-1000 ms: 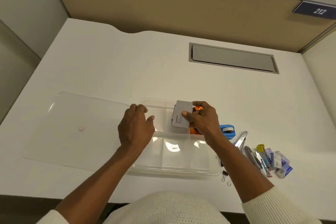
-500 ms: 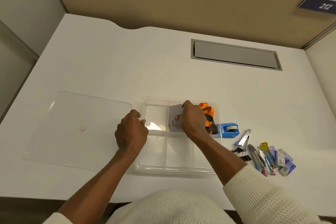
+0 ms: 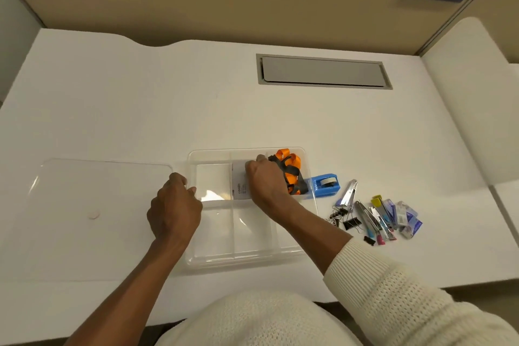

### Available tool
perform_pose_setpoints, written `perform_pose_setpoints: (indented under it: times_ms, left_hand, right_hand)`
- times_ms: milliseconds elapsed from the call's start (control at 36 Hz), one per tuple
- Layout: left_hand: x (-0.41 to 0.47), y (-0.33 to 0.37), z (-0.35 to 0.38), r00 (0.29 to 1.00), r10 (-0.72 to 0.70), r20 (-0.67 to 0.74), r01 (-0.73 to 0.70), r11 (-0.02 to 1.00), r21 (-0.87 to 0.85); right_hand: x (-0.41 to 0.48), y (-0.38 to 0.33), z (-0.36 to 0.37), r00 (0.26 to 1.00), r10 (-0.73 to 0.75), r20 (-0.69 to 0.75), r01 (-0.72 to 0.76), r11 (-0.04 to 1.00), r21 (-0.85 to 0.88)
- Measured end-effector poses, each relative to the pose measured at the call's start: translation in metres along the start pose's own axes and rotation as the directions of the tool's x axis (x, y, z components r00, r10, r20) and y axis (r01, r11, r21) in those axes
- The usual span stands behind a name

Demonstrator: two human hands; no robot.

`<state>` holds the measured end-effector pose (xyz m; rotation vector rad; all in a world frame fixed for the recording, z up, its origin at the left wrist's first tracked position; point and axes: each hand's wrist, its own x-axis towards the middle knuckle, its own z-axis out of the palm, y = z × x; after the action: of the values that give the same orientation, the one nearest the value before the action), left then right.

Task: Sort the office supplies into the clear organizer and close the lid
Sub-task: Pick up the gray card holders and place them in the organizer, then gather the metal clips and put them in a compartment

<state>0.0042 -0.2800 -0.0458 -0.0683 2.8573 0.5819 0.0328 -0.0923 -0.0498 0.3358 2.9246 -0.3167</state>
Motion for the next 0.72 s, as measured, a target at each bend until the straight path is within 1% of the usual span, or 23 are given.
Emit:
perform_pose_setpoints:
  times_ms: [111,222,278,333,417,472,528,611,722]
  left_hand:
    - [-0.001,0.004,-0.002,1.000,0.011,-0.007,-0.011,0.999,0.050]
    - [-0.006,0.014,-0.005,0.998,0.039,-0.042,-0.036,0.997,0.062]
    - [-0.009,0.021,-0.006,0.991,0.106,-0.087,-0.096,0.990,0.107]
    - [-0.014,0.033,-0.005,0.973,0.192,-0.126,-0.172,0.973,0.153]
    - [-0.027,0.058,-0.003,0.922,0.346,-0.174,-0.320,0.934,0.159]
    - [-0.040,0.079,0.002,0.883,0.438,-0.170,-0.419,0.898,0.133]
    - [-0.055,0.101,0.009,0.855,0.501,-0.136,-0.492,0.865,0.095]
    - [-0.075,0.134,0.025,0.811,0.581,-0.065,-0.578,0.813,0.070]
    - [-0.101,0.176,0.047,0.708,0.705,0.046,-0.706,0.708,0.025]
  right_hand:
    - [-0.014,0.008,-0.004,0.997,0.005,-0.083,0.003,0.996,0.091]
    - [-0.039,0.029,-0.013,0.960,0.076,-0.268,-0.035,0.987,0.155]
    - [-0.056,0.045,-0.017,0.930,0.155,-0.332,-0.079,0.970,0.231]
    - [-0.074,0.065,-0.020,0.902,0.252,-0.351,-0.140,0.939,0.314]
    - [-0.100,0.100,-0.023,0.851,0.361,-0.382,-0.216,0.903,0.372]
    - [-0.116,0.125,-0.022,0.806,0.445,-0.390,-0.279,0.867,0.413]
    - [-0.131,0.148,-0.021,0.776,0.516,-0.362,-0.358,0.834,0.421]
    - [-0.151,0.178,-0.017,0.741,0.605,-0.292,-0.491,0.784,0.379]
    - [-0.174,0.207,-0.012,0.685,0.691,-0.232,-0.624,0.720,0.302]
